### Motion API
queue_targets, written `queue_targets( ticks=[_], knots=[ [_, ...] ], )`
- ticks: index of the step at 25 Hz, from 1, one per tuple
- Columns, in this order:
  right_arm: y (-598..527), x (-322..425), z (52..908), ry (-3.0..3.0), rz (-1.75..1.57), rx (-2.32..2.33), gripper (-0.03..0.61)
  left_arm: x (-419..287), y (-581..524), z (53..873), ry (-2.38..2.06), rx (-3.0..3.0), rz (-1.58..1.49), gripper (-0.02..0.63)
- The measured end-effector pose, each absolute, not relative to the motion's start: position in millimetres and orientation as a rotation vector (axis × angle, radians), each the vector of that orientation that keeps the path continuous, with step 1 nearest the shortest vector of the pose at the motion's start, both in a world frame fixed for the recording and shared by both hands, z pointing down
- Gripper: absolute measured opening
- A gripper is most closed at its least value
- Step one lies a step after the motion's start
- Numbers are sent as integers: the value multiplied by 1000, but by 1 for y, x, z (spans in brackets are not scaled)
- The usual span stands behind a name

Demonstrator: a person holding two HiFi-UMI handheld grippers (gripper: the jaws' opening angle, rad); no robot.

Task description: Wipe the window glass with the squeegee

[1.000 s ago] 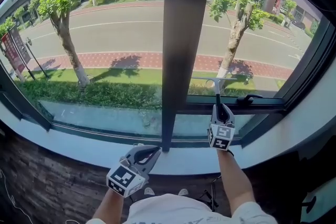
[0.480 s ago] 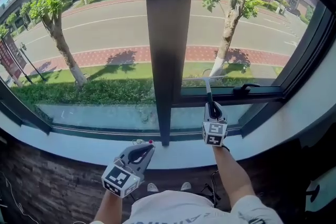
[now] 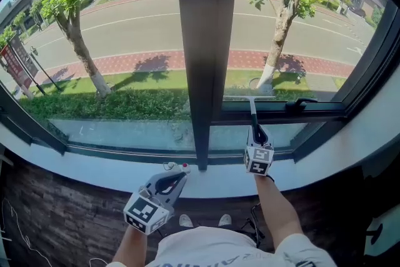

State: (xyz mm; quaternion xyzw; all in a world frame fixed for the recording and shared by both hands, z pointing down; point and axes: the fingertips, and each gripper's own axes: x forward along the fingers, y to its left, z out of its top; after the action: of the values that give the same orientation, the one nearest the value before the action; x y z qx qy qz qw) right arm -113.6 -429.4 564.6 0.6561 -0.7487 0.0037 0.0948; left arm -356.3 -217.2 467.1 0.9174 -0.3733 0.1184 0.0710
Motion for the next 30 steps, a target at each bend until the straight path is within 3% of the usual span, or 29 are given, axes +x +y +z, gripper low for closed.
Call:
queue_targets(
  ticks=[11,22,30],
  knots=[
    [-415,-107,569,-2209,32,1944,100,-359,-213,467,-1155,2731,346,17],
    [-293,-48,512,-2398,74,1943,100,-339,-218,472,-1318,2637,249,17],
    [-287,-9,495,-2587,91,1832,100,-305,-199,478,-1458,2570,223,17]
  ],
)
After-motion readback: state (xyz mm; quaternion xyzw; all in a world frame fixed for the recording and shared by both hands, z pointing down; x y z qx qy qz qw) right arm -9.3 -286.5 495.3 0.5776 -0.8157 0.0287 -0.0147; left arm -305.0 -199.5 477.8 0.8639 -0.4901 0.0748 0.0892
